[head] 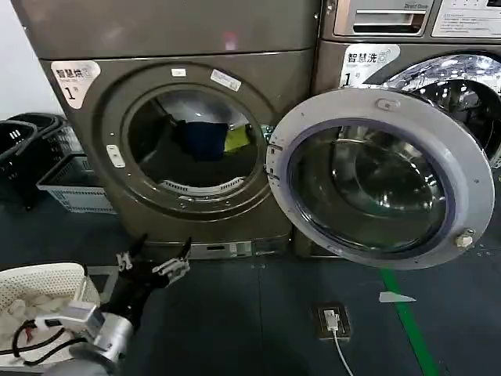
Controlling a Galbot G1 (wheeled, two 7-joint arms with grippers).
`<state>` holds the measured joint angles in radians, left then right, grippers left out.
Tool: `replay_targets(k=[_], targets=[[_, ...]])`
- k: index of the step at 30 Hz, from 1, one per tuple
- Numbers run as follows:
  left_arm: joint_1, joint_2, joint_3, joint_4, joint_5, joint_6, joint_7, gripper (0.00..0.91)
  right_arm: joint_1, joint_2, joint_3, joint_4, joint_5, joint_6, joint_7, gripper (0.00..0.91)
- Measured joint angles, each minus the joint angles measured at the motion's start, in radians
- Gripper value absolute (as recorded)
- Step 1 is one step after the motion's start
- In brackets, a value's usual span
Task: Grasp the clothes from the dryer.
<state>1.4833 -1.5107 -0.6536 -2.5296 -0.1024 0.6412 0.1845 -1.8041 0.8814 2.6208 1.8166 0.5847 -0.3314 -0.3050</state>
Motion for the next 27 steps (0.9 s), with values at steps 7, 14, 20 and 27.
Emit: replay_targets(k=[7,14,20,27], targets=[[0.0,0.0,0.001,-0.004,0.014,-0.012,0.005,0.907,-0.009,0.006,0.006,0.002,0.01,0.015,-0.003,0.907],[0.0,0.003,0.0,-0.007,0.021,-0.015,0.006,0.907,-0.017,0.006,0.016,-0.008,0.003,0.026,-0.003,0.907],[-0.001,0.005,0.003,-0.007,0.026,-0.021,0.011,0.907,-0.024,0.008,0.025,-0.011,0.006,0.028,0.0,0.907],[0.001,0.01,0.005,-0.011,0.026,-0.021,0.012,0.907,-0.029,0.008,0.026,-0.008,0.033,0.031,0.011,0.907]])
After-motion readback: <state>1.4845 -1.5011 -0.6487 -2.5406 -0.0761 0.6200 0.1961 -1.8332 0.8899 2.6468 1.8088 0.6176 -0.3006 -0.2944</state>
